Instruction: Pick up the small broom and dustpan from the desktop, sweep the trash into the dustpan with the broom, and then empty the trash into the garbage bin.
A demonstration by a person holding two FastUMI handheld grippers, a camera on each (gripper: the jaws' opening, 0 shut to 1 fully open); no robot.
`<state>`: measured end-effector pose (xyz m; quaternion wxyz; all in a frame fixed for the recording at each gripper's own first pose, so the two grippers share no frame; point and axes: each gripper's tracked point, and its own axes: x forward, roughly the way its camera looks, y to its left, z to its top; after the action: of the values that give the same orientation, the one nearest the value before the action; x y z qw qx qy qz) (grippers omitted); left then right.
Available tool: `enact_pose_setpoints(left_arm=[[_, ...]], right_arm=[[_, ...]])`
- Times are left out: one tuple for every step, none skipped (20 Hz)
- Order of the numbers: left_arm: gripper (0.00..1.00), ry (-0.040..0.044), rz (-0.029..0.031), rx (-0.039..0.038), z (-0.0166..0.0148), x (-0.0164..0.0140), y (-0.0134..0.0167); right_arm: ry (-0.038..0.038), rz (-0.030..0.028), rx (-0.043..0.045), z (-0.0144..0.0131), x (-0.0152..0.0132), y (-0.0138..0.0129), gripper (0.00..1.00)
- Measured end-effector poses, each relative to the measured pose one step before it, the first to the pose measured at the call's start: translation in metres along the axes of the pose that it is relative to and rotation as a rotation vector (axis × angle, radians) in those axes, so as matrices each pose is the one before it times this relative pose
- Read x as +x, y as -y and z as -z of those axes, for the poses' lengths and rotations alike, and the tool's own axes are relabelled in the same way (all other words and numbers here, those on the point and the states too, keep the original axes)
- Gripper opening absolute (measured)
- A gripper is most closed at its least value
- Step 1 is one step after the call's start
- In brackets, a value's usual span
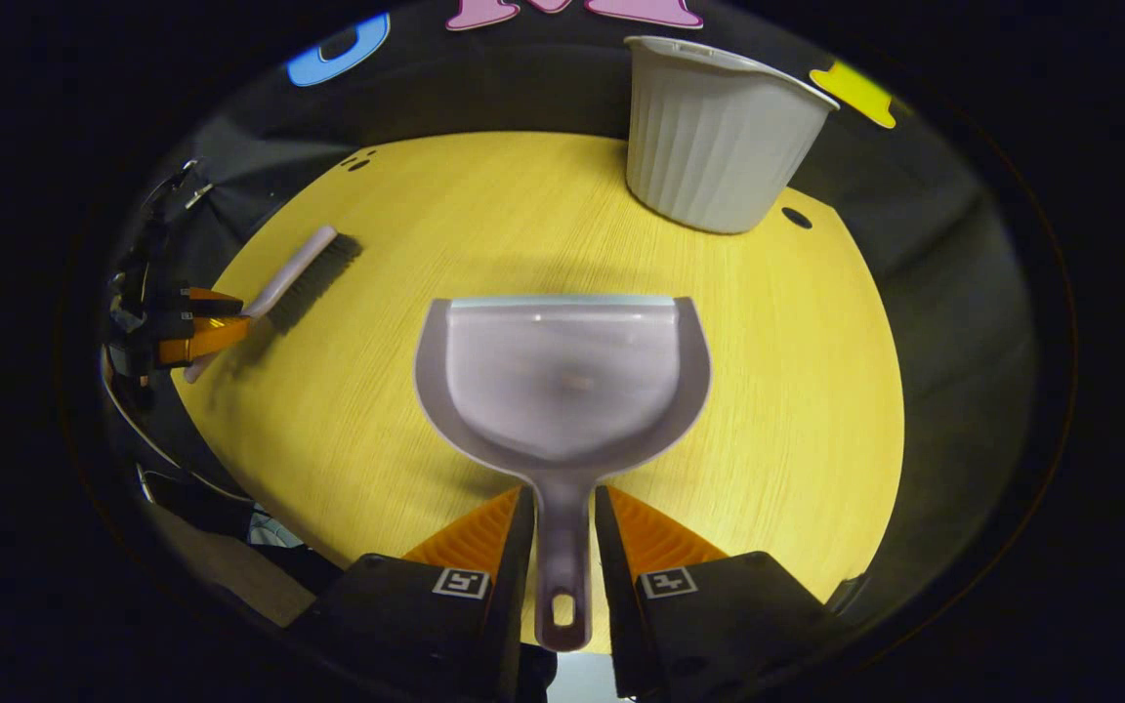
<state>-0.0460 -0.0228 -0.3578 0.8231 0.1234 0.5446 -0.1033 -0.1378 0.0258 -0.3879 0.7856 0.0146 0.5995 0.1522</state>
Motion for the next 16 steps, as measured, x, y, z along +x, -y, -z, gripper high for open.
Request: enact_pose_setpoints(left_arm=[[0.41, 0.02378, -0.00534, -0.01074, -0.00522, -0.008, 0.00006], [0.41, 0.02807, -0.00785, -0.0109, -0.00675, -0.00823, -0.00017], [0.41, 0.0352, -0.01004, -0.01345, -0.0084, -0.00883, -0.00037], [0.41, 0.04193, -0.00553, -0.0163, -0.01194, -0.00846, 0.00059], [0.41, 0.04623, -0.00453, -0.01854, -0.01432, -0.0105, 0.00182], [0.41, 0.04801, -0.00466, -0.02013, -0.01454, -0.00926, 0.00129], [0.41, 0.05363, -0.00358, -0.01957, -0.01696, -0.00923, -0.0004], [0.41, 0.0579, 0.00085, -0.01999, -0.01932, -0.0078, 0.00189], [0.41, 0.05731, 0.00589, -0.02097, -0.02011, -0.0077, 0.0025], [0.41, 0.05128, 0.00585, -0.01715, -0.02198, -0.00497, 0.0029], [0.41, 0.06205, -0.00498, -0.00992, -0.02271, -0.00992, 0.0027], [0.41, 0.04759, -0.00603, -0.00143, -0.01918, -0.00739, -0.00036], [0.41, 0.04829, -0.00246, -0.00357, -0.0199, -0.00658, 0.00027], [0.41, 0.061, 0.00297, -0.00971, -0.02316, -0.00381, 0.00495], [0.41, 0.04094, -0.00407, -0.0074, -0.01332, -0.00223, 0.00268], [0.41, 0.04145, -0.00815, -0.00235, -0.01505, -0.00322, -0.00007]], right_arm=[[0.0326, -0.00065, 0.00354, -0.00782, -0.00871, -0.00083, 0.41], [0.03727, -0.00177, 0.00445, -0.01141, -0.00971, -0.00053, 0.41], [0.04599, -0.00829, 0.00778, -0.01148, -0.00997, -0.00137, 0.39], [0.049, -0.01061, 0.00901, -0.01553, -0.00985, -0.00211, 0.41], [0.05004, -0.01068, 0.0106, -0.01541, -0.0098, -0.00231, 0.41], [0.05034, -0.00845, 0.00924, -0.01481, -0.00779, -0.00273, 0.41], [0.04786, -0.00437, 0.00769, -0.01466, -0.00726, -0.00077, 0.41], [0.04785, -0.00524, 0.00788, -0.01617, -0.00734, -0.00237, 0.41], [0.04351, 0.00109, 0.00147, -0.01503, -0.0056, -0.00052, 0.41], [0.03813, 0.00511, -0.00538, -0.01483, -0.00576, 0.00099, 0.4], [0.04387, 0.0138, -0.01149, -0.01654, -0.00645, 0.00191, 0.41], [0.03716, 0.00723, -0.01067, -0.01559, -0.00603, -0.00032, 0.41], [0.03399, 0.00162, -0.00999, -0.01384, -0.00396, -0.00057, 0.41], [0.05623, 0.00772, -0.01752, -0.02234, -0.00809, 0.00011, 0.41], [0.04793, 0.00593, -0.01411, -0.01324, -0.00693, 0.00115, 0.39], [0.04875, 0.00782, -0.01806, -0.01677, -0.00519, 0.00101, 0.41]])
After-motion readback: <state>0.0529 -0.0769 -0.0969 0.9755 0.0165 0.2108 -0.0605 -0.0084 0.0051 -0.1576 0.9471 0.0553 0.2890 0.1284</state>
